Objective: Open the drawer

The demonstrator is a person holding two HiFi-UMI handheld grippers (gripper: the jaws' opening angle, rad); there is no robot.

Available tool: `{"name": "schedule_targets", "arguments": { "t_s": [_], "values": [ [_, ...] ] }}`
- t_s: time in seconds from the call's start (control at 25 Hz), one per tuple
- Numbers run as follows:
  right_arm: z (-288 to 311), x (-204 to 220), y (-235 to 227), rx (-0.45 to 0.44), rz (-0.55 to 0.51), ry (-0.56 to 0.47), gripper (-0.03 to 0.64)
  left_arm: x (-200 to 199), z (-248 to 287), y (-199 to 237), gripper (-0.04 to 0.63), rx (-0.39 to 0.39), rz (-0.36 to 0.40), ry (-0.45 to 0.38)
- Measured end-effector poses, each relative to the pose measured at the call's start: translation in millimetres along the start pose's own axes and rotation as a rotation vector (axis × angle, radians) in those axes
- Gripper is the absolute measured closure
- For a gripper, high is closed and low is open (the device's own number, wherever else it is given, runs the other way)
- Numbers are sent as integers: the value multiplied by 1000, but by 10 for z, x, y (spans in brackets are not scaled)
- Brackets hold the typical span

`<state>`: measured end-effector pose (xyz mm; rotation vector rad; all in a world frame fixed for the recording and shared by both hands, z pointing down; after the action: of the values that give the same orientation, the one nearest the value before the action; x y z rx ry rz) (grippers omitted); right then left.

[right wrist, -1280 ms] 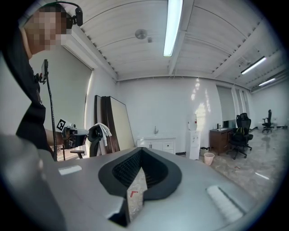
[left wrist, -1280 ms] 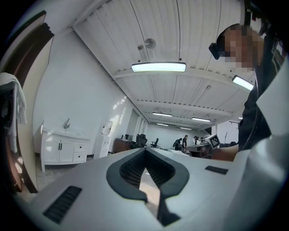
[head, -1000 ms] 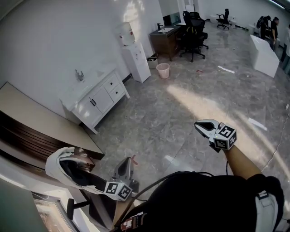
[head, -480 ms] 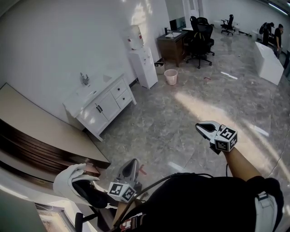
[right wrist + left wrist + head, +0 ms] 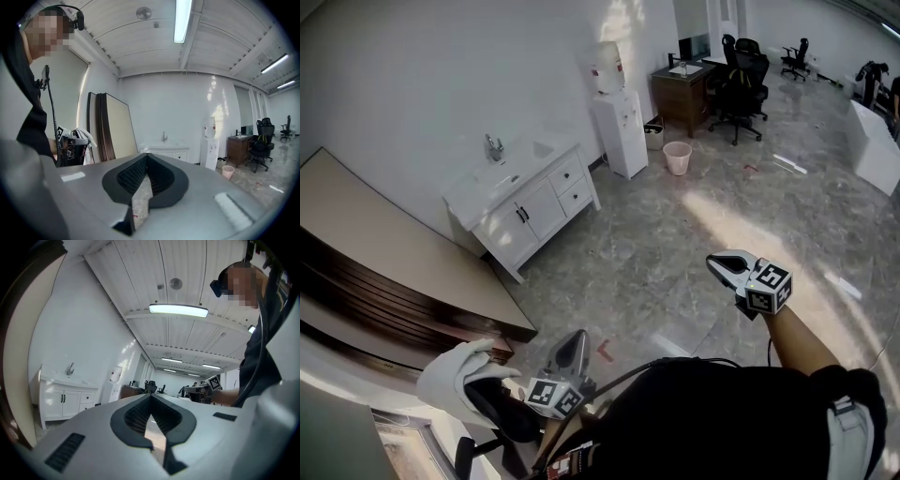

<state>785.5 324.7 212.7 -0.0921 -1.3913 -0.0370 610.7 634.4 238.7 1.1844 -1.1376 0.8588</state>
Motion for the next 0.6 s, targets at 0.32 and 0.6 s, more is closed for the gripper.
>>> {"name": "schedule_targets", "arguments": {
  "t_s": [0.32,0.6],
  "values": [
    [673,-36,-352,-107,-7,-9,621,-42,175,312,595,-101,10,-14],
    [1185,-128,-1055,-232,-22,-26,621,-116,730,391,595,-231,3,-44]
  ]
}}
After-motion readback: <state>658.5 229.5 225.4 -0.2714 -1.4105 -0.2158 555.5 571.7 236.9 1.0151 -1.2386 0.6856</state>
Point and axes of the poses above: the fingertips, and each gripper's own axes: z forward along the fingers, y to its left, x out of its underside, the point moved 3 cm from there along -z, backward along the fingers, and after that the axes turned 2 degrees about -x, right-handed, at the moved point
